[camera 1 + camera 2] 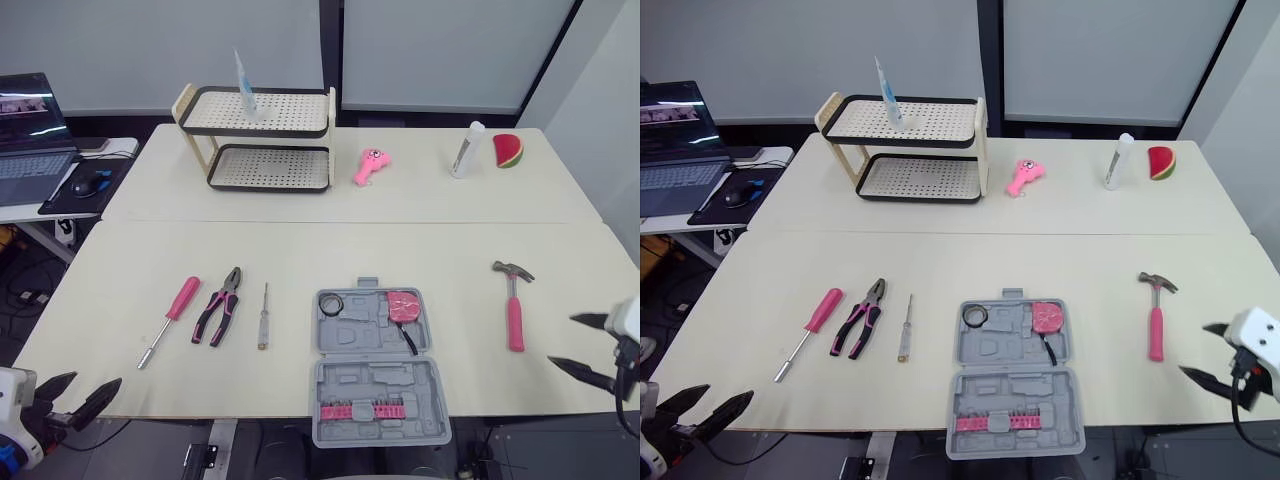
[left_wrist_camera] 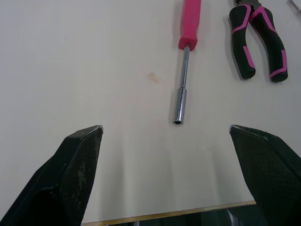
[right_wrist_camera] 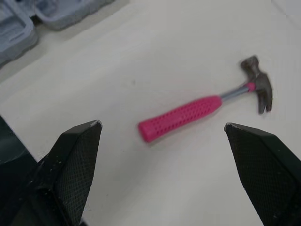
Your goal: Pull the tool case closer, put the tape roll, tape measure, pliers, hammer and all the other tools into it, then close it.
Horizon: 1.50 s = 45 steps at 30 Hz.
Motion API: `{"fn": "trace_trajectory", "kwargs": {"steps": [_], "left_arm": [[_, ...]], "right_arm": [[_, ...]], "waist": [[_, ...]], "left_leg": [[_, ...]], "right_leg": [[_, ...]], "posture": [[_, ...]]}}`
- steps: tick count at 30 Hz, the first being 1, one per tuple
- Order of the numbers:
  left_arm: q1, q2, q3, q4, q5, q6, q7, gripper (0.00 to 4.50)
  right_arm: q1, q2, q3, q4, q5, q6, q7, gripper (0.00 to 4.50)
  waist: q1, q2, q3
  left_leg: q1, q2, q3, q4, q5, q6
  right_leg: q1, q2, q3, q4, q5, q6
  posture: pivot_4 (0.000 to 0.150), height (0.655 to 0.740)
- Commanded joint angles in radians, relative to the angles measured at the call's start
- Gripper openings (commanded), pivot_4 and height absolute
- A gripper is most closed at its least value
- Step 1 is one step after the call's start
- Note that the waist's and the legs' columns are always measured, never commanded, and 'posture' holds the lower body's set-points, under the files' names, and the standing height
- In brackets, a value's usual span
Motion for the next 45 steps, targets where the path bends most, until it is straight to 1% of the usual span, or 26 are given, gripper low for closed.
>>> {"fn": "trace_trajectory", "kwargs": {"steps": [1,2,5,8,11,14,17,20,25,28,33,36,45], "left_arm": [[0.037,-0.029,0.012,-0.094,-0.027,0.033,0.03,4.5],[0.045,-0.039,0.01,-0.119,-0.031,0.043,0.039,4.5],[0.071,-0.083,-0.008,-0.232,-0.049,0.077,0.077,4.5],[0.084,-0.114,-0.025,-0.324,-0.056,0.099,0.111,4.5],[0.071,-0.151,-0.05,-0.414,-0.064,0.136,0.181,4.5],[0.013,-0.194,-0.11,-0.499,-0.06,0.172,0.277,4.5],[-0.078,-0.233,-0.187,-0.556,-0.033,0.223,0.394,4.5],[-0.169,-0.245,-0.253,-0.571,-0.005,0.291,0.488,4.5],[-0.388,-0.219,-0.335,-0.493,0.051,0.438,0.628,4.5],[-0.491,-0.203,-0.373,-0.431,0.073,0.491,0.652,4.5],[-0.589,-0.2,-0.442,-0.357,0.103,0.547,0.666,4.5],[-0.619,-0.204,-0.485,-0.336,0.114,0.584,0.669,4.5],[-0.661,-0.21,-0.536,-0.269,0.151,0.66,0.685,4.5]], "right_arm": [[-0.107,-0.036,0.079,-0.09,0.065,0.032,0.024,4.45],[-0.154,-0.045,0.117,-0.113,0.082,0.049,0.031,4.45],[-0.373,-0.058,0.287,-0.203,0.174,0.136,0.08,4.45],[-0.518,-0.054,0.379,-0.248,0.241,0.234,0.091,4.45],[-0.611,-0.047,0.445,-0.274,0.278,0.294,0.092,4.45],[-0.673,-0.015,0.498,-0.273,0.289,0.33,0.067,4.45],[-0.703,0.002,0.531,-0.262,0.278,0.339,0.059,4.45],[-0.72,0.01,0.546,-0.256,0.275,0.343,0.056,4.45],[-0.722,0.006,0.562,-0.243,0.254,0.33,0.056,4.45],[-0.713,0.003,0.563,-0.244,0.247,0.324,0.054,4.45],[-0.704,0.007,0.559,-0.252,0.244,0.326,0.049,4.45],[-0.689,0.005,0.553,-0.259,0.243,0.322,0.047,4.45],[-0.666,0.001,0.544,-0.272,0.244,0.323,0.039,4.45]], "waist": [[0.004,0.0,0.0],[0.004,0.0,0.0],[0.003,0.001,0.001],[0.008,0.0,0.001],[0.02,0.0,0.001],[0.023,0.0,0.0],[0.026,0.0,0.0],[0.027,-0.001,0.0],[0.028,-0.001,0.0],[0.029,-0.001,0.0],[0.028,-0.001,0.0],[0.03,-0.001,0.0],[0.031,-0.001,0.0]], "left_leg": [[0.0,0.0,0.0,0.0,0.0,0.0],[0.0,0.0,0.0,0.0,0.0,0.0],[0.0,0.0,0.0,0.0,0.0,0.0],[-0.001,0.0,-0.002,0.0,0.0,0.0],[-0.005,-0.001,-0.005,0.002,0.0,0.0],[-0.006,-0.002,-0.005,0.002,0.0,0.0],[-0.006,-0.002,-0.006,0.003,0.0,0.0],[-0.006,-0.002,-0.006,0.004,0.0,0.0],[-0.006,-0.001,-0.006,0.004,0.0,0.0],[-0.006,-0.001,-0.006,0.005,0.0,0.0],[-0.007,-0.001,-0.005,0.005,0.0,0.0],[-0.007,-0.001,-0.005,0.006,0.0,0.0],[-0.008,-0.001,-0.006,0.008,0.0,0.0]], "right_leg": [[0.0,0.0,0.0,0.0,0.0,0.0],[0.0,0.0,0.0,0.0,0.0,0.0],[0.0,0.0,0.0,0.0,0.0,0.0],[0.0,0.0,-0.002,-0.001,0.001,-0.001],[-0.001,-0.002,-0.005,-0.003,0.001,-0.001],[-0.001,-0.003,-0.006,-0.004,0.001,-0.001],[-0.001,-0.003,-0.006,-0.002,0.001,-0.001],[-0.001,-0.001,-0.006,-0.002,0.001,-0.001],[-0.002,0.0,-0.006,-0.002,0.001,-0.001],[-0.002,0.0,-0.006,-0.001,0.001,-0.001],[-0.003,0.0,-0.006,-0.001,0.001,-0.001],[-0.003,0.0,-0.006,-0.001,0.001,-0.001],[-0.003,0.0,-0.006,0.001,0.001,-0.001]], "posture": [[0.15,0.74],[0.15,0.74],[0.15,0.74],[0.15,0.74],[0.15,0.74],[0.15,0.74],[0.15,0.74],[0.15,0.74],[0.15,0.74],[0.15,0.74],[0.15,0.74],[0.15,0.74],[0.15,0.74]]}}
